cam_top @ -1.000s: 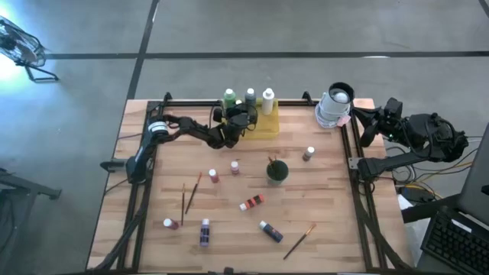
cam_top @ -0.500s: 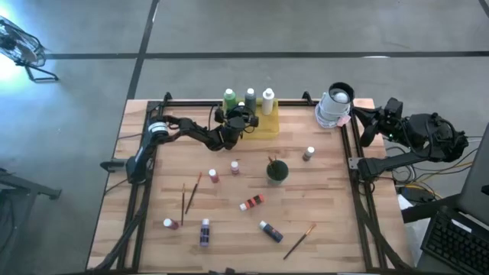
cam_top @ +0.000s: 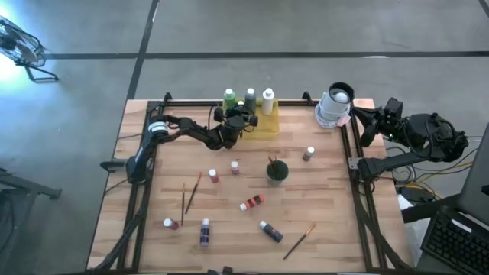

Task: Pick & Place Paint Supplies
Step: Put the yellow paint bottle into the yellow bin, then put the gray paint bottle into the yellow bin

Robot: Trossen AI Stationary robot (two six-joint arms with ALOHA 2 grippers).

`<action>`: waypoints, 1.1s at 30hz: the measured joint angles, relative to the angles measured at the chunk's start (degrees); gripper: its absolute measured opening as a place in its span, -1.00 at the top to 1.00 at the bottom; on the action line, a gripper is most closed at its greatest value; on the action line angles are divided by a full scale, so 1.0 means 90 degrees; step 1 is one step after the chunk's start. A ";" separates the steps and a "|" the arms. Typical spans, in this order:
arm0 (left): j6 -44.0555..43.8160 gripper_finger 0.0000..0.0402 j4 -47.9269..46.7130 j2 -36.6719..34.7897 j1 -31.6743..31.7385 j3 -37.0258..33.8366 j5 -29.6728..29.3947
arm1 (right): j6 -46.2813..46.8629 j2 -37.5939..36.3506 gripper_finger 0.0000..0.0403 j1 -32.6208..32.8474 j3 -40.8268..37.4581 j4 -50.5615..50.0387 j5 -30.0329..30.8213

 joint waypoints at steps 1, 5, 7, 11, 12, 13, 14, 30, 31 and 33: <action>-0.0042 0.40 0.0000 0.0000 0.0009 0.0000 0.0000 | 0.0000 0.0000 0.96 0.0000 0.0000 0.0000 -0.0003; -0.0200 0.22 -0.0030 -0.0002 0.0046 0.0000 0.0000 | 0.0000 0.0000 0.96 0.0000 0.0000 0.0000 -0.0008; -0.0269 0.13 -0.0067 -0.0004 0.0066 0.0000 0.0002 | 0.0000 0.0000 0.96 0.0000 0.0000 0.0000 -0.0010; -0.0282 0.08 -0.0075 -0.0005 0.0076 0.0000 0.0017 | 0.0002 0.0000 0.96 0.0000 0.0000 0.0000 -0.0018; -0.0284 0.08 -0.0075 -0.0005 0.0077 0.0000 0.0018 | 0.0002 0.0000 0.96 0.0000 0.0000 0.0000 -0.0030; -0.0285 0.08 -0.0075 -0.0005 0.0077 0.0000 0.0019 | 0.0000 0.0000 0.96 0.0000 0.0000 0.0000 -0.0035; -0.0285 0.08 -0.0075 -0.0005 0.0077 0.0000 0.0022 | 0.0000 0.0000 0.96 0.0000 0.0000 0.0000 -0.0035; -0.0287 0.08 -0.0074 -0.0005 0.0077 0.0000 0.0049 | 0.0002 0.0001 0.96 0.0000 0.0000 0.0002 -0.0033; -0.0287 0.08 -0.0075 -0.0005 0.0077 0.0000 0.0049 | 0.0002 0.0001 0.96 0.0000 -0.0001 0.0002 -0.0032; -0.0287 0.08 -0.0075 -0.0005 0.0077 0.0000 0.0049 | 0.0002 0.0002 0.96 0.0000 0.0000 0.0002 -0.0032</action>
